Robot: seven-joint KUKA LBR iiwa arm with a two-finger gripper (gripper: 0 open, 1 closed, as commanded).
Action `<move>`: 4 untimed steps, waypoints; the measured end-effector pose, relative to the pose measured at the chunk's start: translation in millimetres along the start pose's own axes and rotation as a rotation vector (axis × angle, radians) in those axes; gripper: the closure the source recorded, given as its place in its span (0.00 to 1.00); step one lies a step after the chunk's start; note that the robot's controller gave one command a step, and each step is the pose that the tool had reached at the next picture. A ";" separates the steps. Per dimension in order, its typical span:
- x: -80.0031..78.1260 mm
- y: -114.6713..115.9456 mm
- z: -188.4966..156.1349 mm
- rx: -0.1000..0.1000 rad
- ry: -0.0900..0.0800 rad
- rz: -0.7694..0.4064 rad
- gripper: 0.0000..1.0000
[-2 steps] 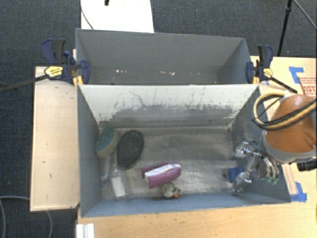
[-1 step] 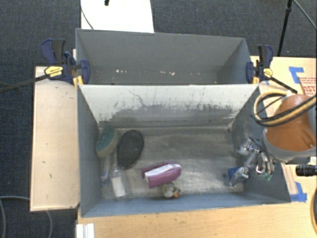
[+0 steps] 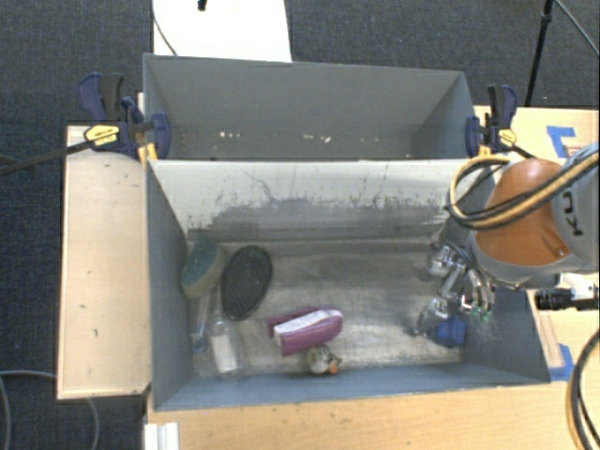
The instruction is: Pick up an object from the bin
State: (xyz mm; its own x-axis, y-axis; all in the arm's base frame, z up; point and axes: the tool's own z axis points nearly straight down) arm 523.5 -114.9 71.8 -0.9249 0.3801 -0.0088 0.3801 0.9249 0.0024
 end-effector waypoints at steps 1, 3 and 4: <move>7.7 -42.6 -81.8 0.003 -0.002 0.081 0.00; 41.4 -20.0 -33.1 0.001 0.011 -0.139 0.00; 11.0 -41.6 -0.1 0.001 0.004 -0.422 0.00</move>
Offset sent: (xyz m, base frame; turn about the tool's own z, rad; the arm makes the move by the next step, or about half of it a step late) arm -0.0253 -0.0334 0.0768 0.0761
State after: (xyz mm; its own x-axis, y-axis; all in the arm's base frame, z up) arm 497.6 -149.2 71.7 -0.9995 -0.0319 -0.0052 -0.0319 0.9995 -0.0012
